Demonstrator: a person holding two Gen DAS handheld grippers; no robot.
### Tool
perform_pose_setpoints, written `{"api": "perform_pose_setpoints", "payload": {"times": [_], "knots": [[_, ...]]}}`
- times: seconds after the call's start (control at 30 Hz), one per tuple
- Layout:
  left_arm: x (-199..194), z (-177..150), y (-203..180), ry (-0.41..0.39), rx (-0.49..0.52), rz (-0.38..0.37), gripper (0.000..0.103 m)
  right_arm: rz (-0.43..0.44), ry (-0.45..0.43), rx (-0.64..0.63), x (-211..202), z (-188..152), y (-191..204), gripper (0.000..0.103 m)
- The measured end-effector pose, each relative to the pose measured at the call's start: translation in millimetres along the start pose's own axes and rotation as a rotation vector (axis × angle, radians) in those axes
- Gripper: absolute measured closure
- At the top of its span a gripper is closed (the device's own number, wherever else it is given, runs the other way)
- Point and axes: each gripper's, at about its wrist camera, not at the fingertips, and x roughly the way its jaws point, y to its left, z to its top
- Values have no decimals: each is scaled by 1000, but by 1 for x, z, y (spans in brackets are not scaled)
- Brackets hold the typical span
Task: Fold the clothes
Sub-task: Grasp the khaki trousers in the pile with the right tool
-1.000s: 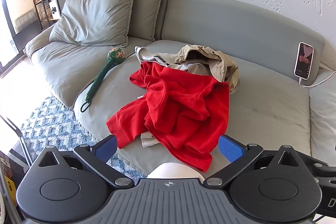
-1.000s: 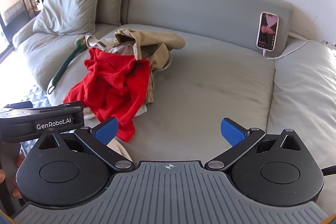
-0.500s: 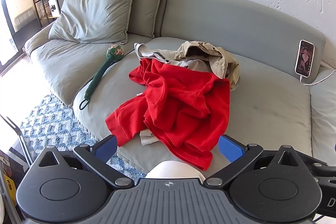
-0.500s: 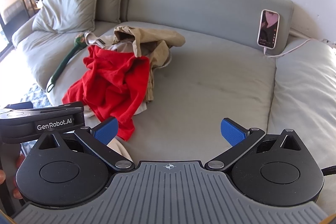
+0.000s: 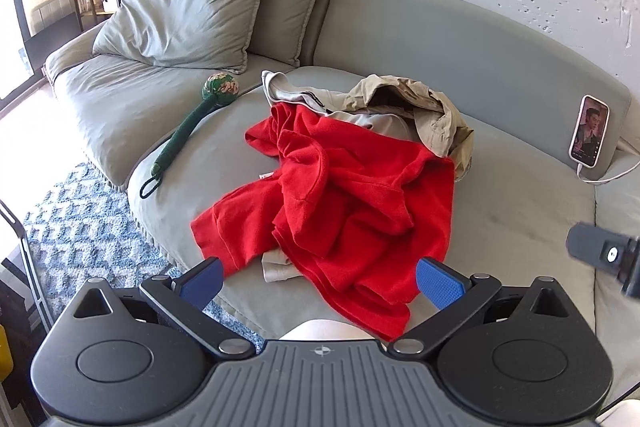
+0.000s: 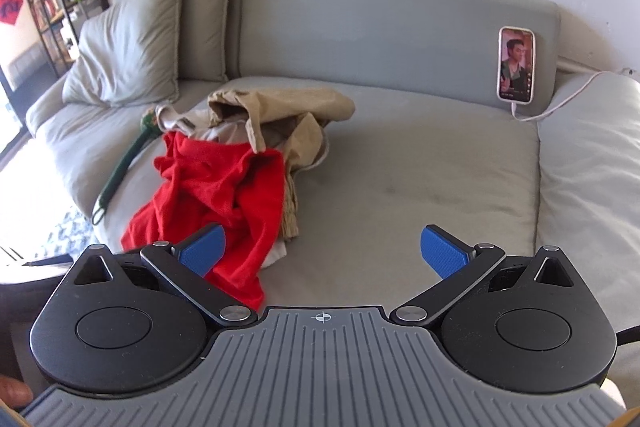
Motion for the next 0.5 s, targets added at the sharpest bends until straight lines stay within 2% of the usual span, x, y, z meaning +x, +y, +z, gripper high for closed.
{"api": "perform_pose_setpoints", "payload": {"times": [0.13, 0.2, 0.33, 0.5], "knots": [[16, 6, 22, 42, -112, -44, 1, 93, -89, 104, 16, 14, -8, 0], [23, 9, 30, 28, -148, -64, 1, 142, -152, 139, 27, 19, -9, 0], [34, 19, 35, -64, -188, -33, 1, 151, -153, 84, 67, 36, 6, 0], [49, 33, 40, -67, -226, -52, 1, 113, -89, -84, 128, 59, 43, 2]]}}
